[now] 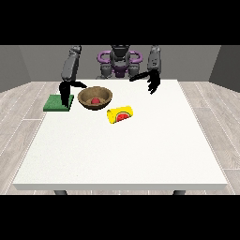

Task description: Pick the cup and pour the ball into the bowl, then pick the bowl and place it on the pad

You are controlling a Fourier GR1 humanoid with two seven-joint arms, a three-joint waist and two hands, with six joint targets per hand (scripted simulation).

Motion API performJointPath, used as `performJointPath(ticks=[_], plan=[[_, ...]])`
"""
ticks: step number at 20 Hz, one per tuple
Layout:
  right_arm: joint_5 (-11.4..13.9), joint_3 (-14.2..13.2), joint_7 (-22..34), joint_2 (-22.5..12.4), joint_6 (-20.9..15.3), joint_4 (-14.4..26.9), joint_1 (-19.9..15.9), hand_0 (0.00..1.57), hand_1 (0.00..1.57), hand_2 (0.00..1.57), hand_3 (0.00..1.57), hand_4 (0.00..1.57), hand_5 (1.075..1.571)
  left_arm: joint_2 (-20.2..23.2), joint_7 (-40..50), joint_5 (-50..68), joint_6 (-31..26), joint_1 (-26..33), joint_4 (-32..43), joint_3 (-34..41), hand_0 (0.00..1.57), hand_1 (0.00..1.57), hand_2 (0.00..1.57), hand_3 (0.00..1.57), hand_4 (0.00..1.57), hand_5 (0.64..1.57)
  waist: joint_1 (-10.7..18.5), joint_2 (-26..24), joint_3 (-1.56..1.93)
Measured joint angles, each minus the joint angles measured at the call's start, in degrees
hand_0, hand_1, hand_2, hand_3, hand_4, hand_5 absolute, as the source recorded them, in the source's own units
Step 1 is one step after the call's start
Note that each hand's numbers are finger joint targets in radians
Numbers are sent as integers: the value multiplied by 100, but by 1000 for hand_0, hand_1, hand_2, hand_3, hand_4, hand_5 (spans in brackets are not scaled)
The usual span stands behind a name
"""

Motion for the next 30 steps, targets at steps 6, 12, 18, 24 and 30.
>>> performJointPath(ticks=[6,12,18,24,30], plan=[[-46,-74,-267,44,28,474,-34,0,0,0,0,232,1545,-49,232,56,-101,27,-307,-199,0,0,0,0,0,1555,187,-36,-13],[-129,-222,-896,-53,240,530,135,0,0,0,0,192,1528,-14,439,58,-253,-88,-813,-390,0,0,0,0,0,1558,477,192,-171],[-145,-291,-667,0,-50,522,148,0,0,0,0,292,1538,-43,637,17,-334,-122,-892,-519,0,0,0,0,0,1562,602,130,-200],[-237,-189,-121,444,-368,589,-171,0,0,0,0,381,1551,60,601,147,-417,101,-698,-341,0,0,0,0,0,1564,523,-192,-49],[-162,-180,-185,486,-792,801,-223,1571,1571,1571,1571,960,1556,194,604,230,-615,105,-921,-318,0,0,0,0,0,1567,680,-105,-81]])
